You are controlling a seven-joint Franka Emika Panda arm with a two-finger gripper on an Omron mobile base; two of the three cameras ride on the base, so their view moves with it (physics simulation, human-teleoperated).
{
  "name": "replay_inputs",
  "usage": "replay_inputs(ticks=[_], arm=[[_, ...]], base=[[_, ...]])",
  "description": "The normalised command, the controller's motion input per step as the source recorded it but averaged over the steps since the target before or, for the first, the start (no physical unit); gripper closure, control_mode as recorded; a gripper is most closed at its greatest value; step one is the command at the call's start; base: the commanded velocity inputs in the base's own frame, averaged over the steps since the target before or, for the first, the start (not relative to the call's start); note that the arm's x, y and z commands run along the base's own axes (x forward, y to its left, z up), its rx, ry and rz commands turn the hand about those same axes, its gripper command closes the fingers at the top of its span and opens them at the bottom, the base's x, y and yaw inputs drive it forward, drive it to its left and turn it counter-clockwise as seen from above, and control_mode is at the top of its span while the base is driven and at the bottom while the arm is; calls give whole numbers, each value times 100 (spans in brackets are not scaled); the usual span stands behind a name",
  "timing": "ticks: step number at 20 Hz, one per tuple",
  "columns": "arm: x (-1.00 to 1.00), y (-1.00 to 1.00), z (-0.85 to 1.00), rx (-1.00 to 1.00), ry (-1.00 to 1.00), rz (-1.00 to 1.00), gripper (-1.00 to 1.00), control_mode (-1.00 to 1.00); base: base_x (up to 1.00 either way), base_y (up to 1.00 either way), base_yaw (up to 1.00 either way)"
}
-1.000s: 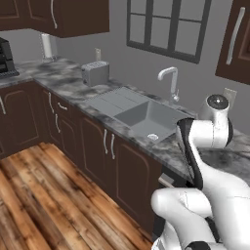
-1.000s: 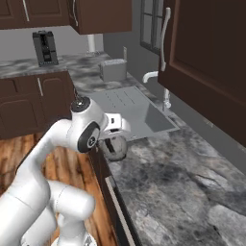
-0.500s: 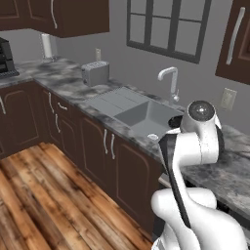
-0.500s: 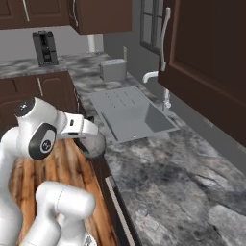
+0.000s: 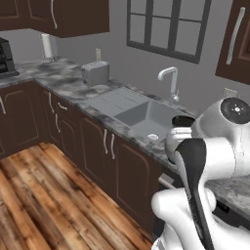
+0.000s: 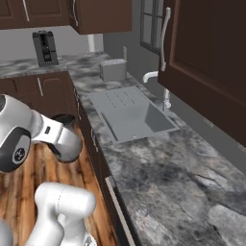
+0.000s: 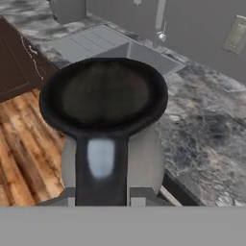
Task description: Move the water bottle and hotdog bun from the top shelf to the second highest shelf to make space. Then, place the pitcher from the counter on the cleared top shelf.
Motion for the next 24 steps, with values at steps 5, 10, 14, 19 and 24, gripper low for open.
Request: replay_inputs(ticks=[5, 10, 14, 19, 24], arm=[[-70, 3, 51, 15, 0, 5, 100, -100], [-42, 1, 15, -5, 0, 0, 100, -100], [0, 0, 10, -13, 0, 0, 100, -100], [1, -8, 18, -8, 0, 0, 100, -100], [1, -20, 11, -1, -5, 1, 100, -100]], base=[[0, 0, 0], [0, 0, 0], [0, 0, 0], [0, 0, 0], [0, 0, 0]])
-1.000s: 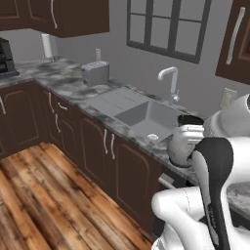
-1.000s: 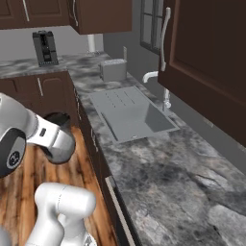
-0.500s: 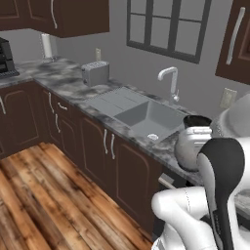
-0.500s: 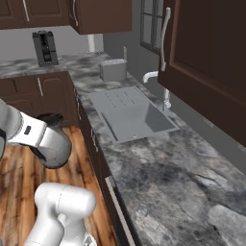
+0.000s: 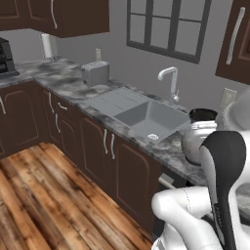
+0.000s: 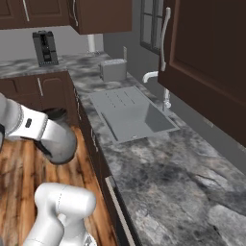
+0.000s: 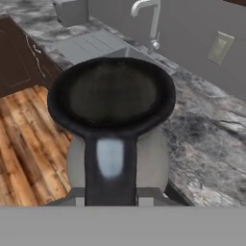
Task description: Move the water bottle and hotdog bun from the top shelf to the second highest shelf to make space. Then, place the pitcher from the counter on the cleared top shelf.
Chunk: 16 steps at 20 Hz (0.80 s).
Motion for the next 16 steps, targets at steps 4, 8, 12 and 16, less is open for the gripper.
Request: replay_inputs(ticks=[4, 8, 12, 16], arm=[[0, -19, 0, 0, -12, 4, 100, -100], [0, -23, 0, 0, -14, 6, 100, -100], [0, -17, 0, 0, -11, 9, 100, -100], [0, -4, 0, 0, -3, 5, 100, 100]], base=[[0, 0, 0], [0, 0, 0], [0, 0, 0], [2, -2, 4]])
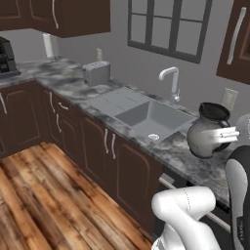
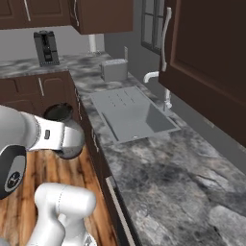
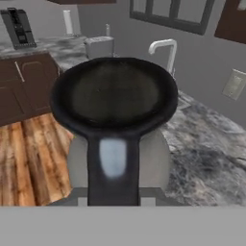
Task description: Move the water bottle and hotdog bun from the top shelf to the second highest shelf to make space. Then, place the pitcher from the counter on the cleared top shelf.
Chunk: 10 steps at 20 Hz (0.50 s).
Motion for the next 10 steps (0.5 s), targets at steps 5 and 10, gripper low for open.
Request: replay_inputs(ticks=[5, 10], arm=[[0, 0, 0, 0, 0, 0, 100, 100], [0, 0, 0, 0, 0, 0, 100, 100]], base=[[-11, 8, 1], [-52, 75, 7]])
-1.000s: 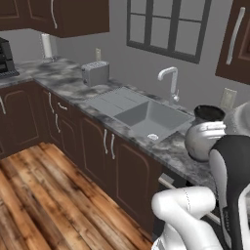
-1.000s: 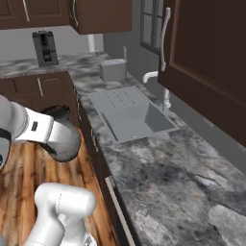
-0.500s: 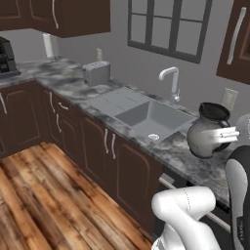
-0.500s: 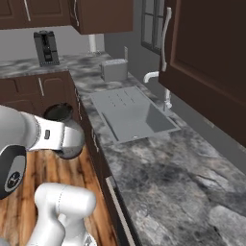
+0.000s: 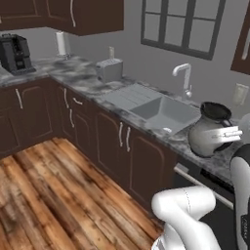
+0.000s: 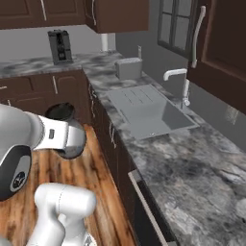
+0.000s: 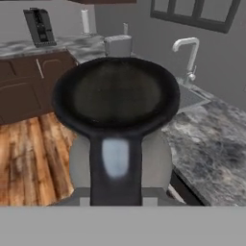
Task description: Move the water bottle and hotdog bun from the top shelf to the second highest shelf to make space. Then, place the pitcher from the counter on the cleared top shelf.
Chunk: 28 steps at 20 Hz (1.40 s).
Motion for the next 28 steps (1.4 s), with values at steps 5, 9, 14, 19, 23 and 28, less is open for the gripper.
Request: replay_inputs(ticks=[5, 9, 14, 19, 23, 28], arm=[[0, 0, 0, 0, 0, 0, 100, 100], [0, 0, 0, 0, 0, 0, 100, 100], [0, 0, 0, 0, 0, 0, 100, 100], [0, 0, 0, 0, 0, 0, 100, 100], [0, 0, 0, 0, 0, 0, 100, 100], [0, 0, 0, 0, 0, 0, 100, 100]], base=[[-30, 100, 9], [-36, 88, 0], [-40, 29, -32], [-44, 0, -58], [-28, 0, -78], [-26, 0, -88]])
